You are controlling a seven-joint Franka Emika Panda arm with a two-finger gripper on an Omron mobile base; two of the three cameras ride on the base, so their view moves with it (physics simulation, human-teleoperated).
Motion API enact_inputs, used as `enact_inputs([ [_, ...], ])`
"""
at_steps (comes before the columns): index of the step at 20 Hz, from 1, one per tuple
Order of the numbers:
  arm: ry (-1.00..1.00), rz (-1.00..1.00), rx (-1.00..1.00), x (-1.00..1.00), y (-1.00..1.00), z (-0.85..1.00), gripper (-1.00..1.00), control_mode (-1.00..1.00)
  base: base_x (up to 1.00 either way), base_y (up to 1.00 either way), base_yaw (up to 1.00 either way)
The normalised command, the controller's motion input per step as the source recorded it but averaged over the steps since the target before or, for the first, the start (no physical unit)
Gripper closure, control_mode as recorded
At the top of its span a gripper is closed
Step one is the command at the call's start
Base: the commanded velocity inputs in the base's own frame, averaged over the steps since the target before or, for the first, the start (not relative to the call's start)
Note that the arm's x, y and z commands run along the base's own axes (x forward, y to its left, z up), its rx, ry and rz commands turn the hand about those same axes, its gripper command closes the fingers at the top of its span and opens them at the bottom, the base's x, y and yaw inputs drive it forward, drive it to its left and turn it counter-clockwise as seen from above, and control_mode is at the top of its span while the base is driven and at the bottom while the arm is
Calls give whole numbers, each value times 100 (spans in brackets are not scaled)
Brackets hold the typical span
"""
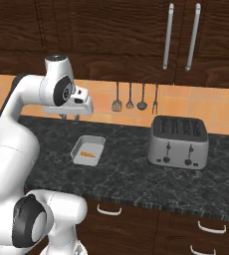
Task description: Take the meat container that has the shrimp and place it on the second highest rack of the freezer. Then take the vegetable container that has the eggplant and squash and place it on the highest rack of the freezer.
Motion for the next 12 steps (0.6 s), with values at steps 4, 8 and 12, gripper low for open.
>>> enact_inputs([
  [4, 0, 0, 0, -13, 0, 0, -100, -100, 0, 0, 0],
  [8, 10, -1, 4, -56, 0, -39, -100, -100, 0, 0, 0],
  [12, 20, -24, 14, -8, 0, -88, -100, -100, 0, 0, 0],
])
